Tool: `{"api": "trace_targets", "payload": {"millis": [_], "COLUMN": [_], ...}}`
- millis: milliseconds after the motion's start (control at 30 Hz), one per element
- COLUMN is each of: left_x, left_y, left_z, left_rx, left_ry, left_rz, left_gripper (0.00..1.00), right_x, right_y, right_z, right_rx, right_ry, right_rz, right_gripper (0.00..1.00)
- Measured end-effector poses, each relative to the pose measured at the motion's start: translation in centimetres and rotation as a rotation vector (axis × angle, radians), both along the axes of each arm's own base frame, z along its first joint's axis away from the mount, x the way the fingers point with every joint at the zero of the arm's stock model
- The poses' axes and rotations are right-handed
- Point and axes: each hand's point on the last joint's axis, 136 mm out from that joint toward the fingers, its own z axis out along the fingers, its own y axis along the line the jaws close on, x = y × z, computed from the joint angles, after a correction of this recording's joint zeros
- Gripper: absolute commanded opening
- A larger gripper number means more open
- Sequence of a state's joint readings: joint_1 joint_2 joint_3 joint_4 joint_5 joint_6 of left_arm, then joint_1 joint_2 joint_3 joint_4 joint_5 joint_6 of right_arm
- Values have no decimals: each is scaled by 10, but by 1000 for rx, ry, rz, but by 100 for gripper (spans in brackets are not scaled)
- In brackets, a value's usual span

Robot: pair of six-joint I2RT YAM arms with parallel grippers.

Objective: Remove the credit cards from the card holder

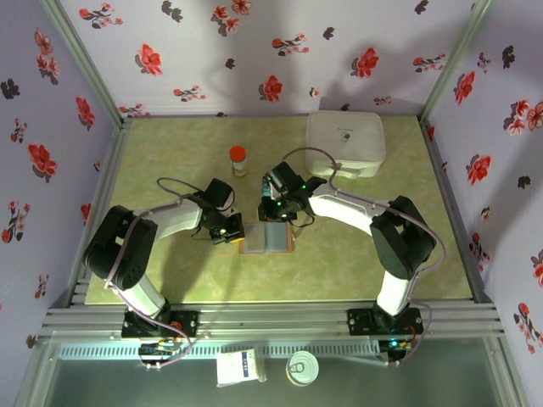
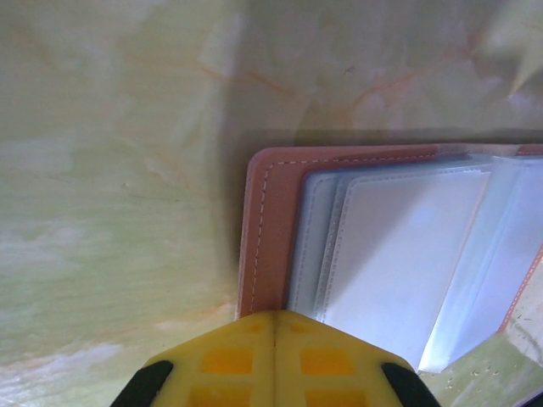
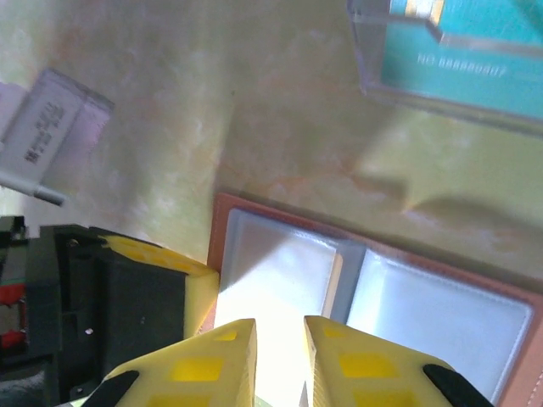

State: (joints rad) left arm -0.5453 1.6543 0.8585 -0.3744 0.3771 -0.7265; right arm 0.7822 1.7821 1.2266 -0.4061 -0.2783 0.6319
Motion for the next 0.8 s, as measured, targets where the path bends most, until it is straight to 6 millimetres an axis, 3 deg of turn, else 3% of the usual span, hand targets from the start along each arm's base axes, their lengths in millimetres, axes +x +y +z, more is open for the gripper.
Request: {"api": "trace_targets", "payload": {"millis": [367, 667, 800], "left_x": [3, 3, 4], "left_y": [6, 8, 8], "left_z": [1, 0, 0], "left_rx": [41, 57, 57], "left_ry": [-8, -8, -9], "left_rz": [3, 8, 8], "left_gripper": [4, 4, 4], "right_x": [-22, -25, -27], "right_y": [4, 21, 25], "right_z": [-21, -18, -27], "right_rx": [15, 96, 101], "right_ry": [85, 114, 147], "right_rz": [-60, -80, -79], "right_gripper": [31, 29, 28]}}
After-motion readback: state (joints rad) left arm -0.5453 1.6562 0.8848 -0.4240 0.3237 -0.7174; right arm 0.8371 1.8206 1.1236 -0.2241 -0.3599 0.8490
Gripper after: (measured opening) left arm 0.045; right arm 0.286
